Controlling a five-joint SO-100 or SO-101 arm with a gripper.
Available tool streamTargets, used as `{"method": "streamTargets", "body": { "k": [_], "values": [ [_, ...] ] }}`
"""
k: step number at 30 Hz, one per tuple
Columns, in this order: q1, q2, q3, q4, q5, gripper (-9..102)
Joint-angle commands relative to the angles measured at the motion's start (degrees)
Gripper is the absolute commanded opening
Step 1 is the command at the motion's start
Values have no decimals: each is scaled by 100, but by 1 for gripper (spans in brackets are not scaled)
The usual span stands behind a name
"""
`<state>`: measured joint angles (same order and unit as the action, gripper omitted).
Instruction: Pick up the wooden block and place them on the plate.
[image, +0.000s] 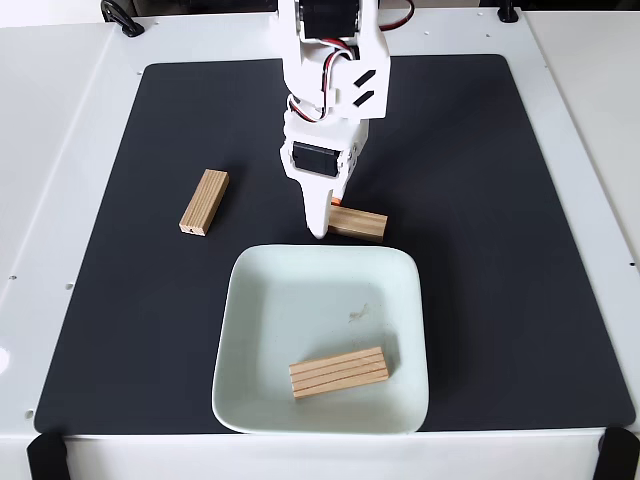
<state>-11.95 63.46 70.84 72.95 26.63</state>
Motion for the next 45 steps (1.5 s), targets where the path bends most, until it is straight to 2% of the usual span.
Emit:
{"method": "streamTargets", "body": {
  "k": [1,45],
  "values": [
    [-18,53,-70,9,35,19],
    [-141,-114,-167,-62,26,19]
  ]
}}
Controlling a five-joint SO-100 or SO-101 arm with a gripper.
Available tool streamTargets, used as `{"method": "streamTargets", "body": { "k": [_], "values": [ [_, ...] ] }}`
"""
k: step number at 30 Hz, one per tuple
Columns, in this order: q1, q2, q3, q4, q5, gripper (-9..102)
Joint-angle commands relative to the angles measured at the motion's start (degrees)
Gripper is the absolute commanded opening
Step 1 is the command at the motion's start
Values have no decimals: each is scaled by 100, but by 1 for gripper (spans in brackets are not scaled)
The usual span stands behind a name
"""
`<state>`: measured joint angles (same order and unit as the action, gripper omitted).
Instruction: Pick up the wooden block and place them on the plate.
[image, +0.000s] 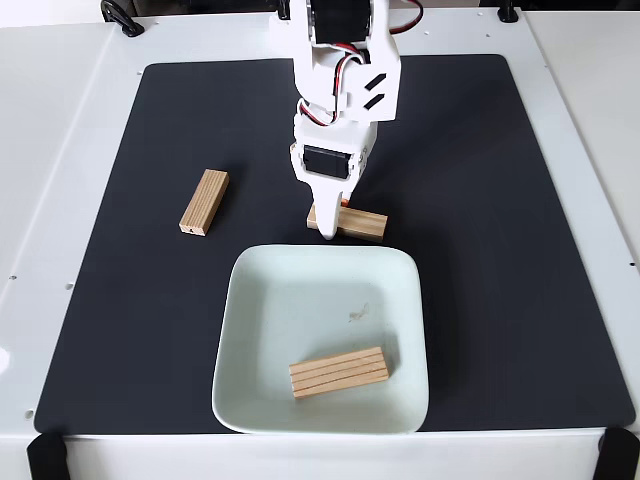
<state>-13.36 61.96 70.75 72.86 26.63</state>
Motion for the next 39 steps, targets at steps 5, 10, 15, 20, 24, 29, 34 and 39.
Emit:
{"method": "streamTargets", "body": {
  "k": [5,10,15,20,24,29,34,39],
  "values": [
    [-9,35,-158,-53,26,19],
    [-9,44,-158,-53,26,19],
    [0,53,-158,-53,26,8],
    [9,70,-158,-53,26,1],
    [0,105,-158,-53,-9,0],
    [-70,527,-79,-53,-44,0],
    [-396,1591,88,-62,-53,0],
    [-791,3015,536,-62,-62,0]
  ]
}}
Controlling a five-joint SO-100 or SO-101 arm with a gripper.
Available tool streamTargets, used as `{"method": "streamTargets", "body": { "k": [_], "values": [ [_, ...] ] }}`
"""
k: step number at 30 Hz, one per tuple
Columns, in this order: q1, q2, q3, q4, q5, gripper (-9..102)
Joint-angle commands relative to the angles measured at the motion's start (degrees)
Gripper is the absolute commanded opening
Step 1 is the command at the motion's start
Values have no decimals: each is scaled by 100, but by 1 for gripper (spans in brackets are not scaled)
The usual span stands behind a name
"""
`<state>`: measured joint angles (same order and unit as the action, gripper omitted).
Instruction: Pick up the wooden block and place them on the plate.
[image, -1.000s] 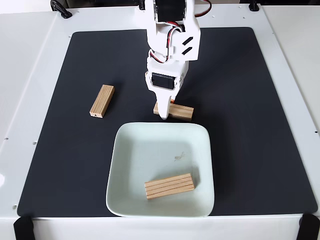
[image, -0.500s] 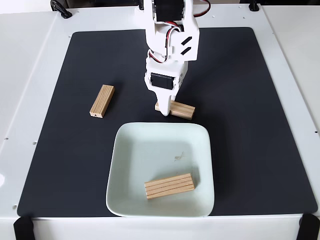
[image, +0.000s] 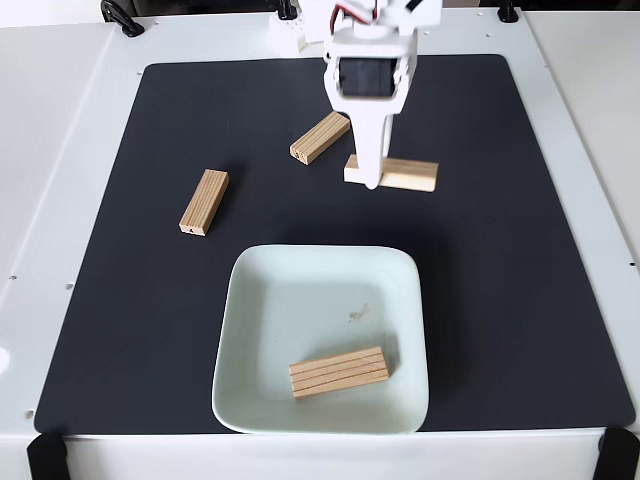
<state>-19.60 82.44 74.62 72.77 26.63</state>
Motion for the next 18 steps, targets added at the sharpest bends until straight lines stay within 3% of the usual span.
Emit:
{"method": "streamTargets", "body": {
  "k": [1,4,9,18],
  "values": [
    [-229,1204,290,-53,-62,0],
    [-264,1802,668,-290,-79,0],
    [-149,2487,1072,-1090,-923,0],
    [703,1819,439,-1099,-2312,0]
  ]
}}
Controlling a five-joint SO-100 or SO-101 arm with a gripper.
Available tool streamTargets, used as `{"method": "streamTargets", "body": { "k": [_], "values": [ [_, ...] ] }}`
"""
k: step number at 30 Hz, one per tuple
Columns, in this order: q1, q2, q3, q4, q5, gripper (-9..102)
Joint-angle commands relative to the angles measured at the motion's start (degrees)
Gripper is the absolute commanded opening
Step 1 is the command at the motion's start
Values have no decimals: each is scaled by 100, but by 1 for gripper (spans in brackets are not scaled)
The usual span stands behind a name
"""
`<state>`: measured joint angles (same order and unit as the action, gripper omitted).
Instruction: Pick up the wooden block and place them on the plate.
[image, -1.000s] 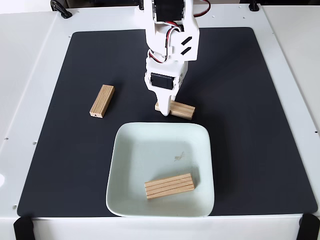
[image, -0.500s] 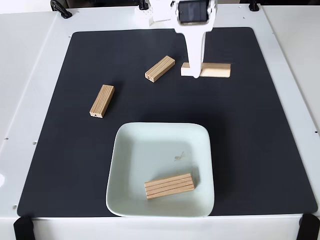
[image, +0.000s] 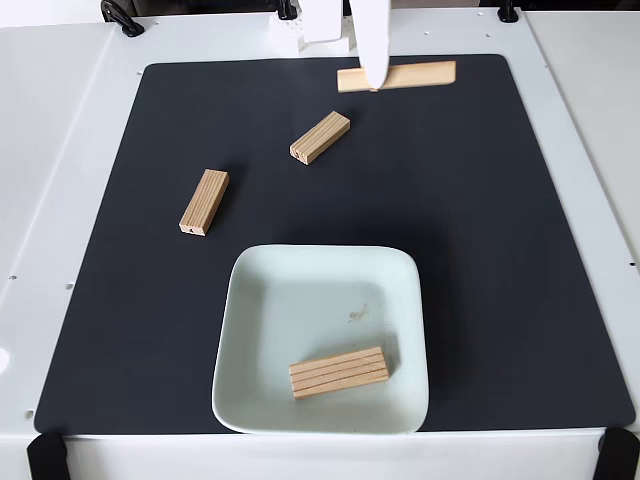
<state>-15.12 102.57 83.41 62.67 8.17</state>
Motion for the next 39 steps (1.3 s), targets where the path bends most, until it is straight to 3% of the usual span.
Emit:
{"method": "streamTargets", "body": {
  "k": [1,23,39],
  "values": [
    [352,-396,-598,-88,-615,0],
    [686,-4966,-5766,-79,-923,0],
    [606,-5651,-6319,-167,-923,0]
  ]
}}
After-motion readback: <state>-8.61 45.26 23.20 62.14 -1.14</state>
